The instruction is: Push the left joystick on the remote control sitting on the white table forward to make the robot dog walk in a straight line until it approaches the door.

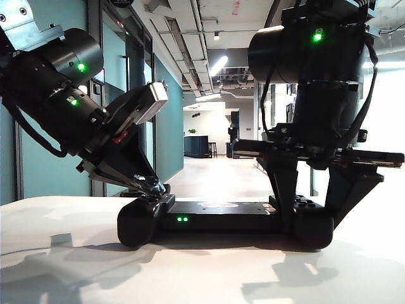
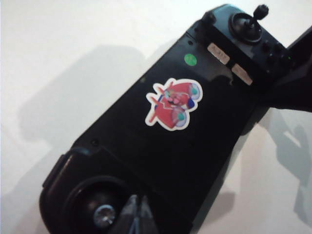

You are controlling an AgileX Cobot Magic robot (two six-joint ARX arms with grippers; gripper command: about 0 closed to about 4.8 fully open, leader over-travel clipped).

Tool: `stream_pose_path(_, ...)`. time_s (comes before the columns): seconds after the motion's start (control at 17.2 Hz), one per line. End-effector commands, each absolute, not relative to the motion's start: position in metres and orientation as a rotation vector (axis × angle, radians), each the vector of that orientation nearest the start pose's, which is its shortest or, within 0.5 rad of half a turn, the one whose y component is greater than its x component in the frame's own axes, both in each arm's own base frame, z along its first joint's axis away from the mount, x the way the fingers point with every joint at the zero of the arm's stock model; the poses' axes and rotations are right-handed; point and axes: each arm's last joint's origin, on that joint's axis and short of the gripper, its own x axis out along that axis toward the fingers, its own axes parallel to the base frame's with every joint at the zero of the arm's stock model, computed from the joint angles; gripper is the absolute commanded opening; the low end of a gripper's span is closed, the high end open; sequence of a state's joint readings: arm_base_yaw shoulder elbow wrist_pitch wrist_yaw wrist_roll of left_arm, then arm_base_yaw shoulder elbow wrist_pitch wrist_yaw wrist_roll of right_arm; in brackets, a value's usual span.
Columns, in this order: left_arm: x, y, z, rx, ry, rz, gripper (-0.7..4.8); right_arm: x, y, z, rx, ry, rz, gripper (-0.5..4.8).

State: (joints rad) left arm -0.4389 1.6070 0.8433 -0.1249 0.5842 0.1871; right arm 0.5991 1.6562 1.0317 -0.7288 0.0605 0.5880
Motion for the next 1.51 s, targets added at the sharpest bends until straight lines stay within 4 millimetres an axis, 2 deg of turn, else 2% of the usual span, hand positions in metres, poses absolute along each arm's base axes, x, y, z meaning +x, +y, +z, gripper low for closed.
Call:
stream_pose_path(0.06, 0.2721, -0.1453, 0.1725, 0.096, 0.789, -1.041, -0.06, 0.2449, 0.1658, 0.1787, 0.06, 1.372, 0.056, 2.09)
stream_pose_path(0.46, 0.2744, -0.1462, 0.1745, 0.097, 0.758, -1.034, -0.06, 0.2444, 0.1654, 0.1786, 0.05, 1.377, 0.059, 2.09)
stream_pose_path(0.99, 0.2711, -0.1452, 0.1719, 0.084, 0.806, -1.048, -0.06, 0.2441, 0.1652, 0.1785, 0.037, 1.379, 0.066, 2.09)
stream_pose_path(1.16, 0.2724, -0.144, 0.1711, 0.116, 0.809, -0.987, -0.06, 0.2439, 0.1651, 0.1784, 0.036, 1.382, 0.066, 2.09)
stream_pose_path(1.51, 0.2745, -0.1449, 0.173, 0.12, 0.776, -0.984, -0.06, 0.2434, 0.1648, 0.1783, 0.035, 1.389, 0.065, 2.09)
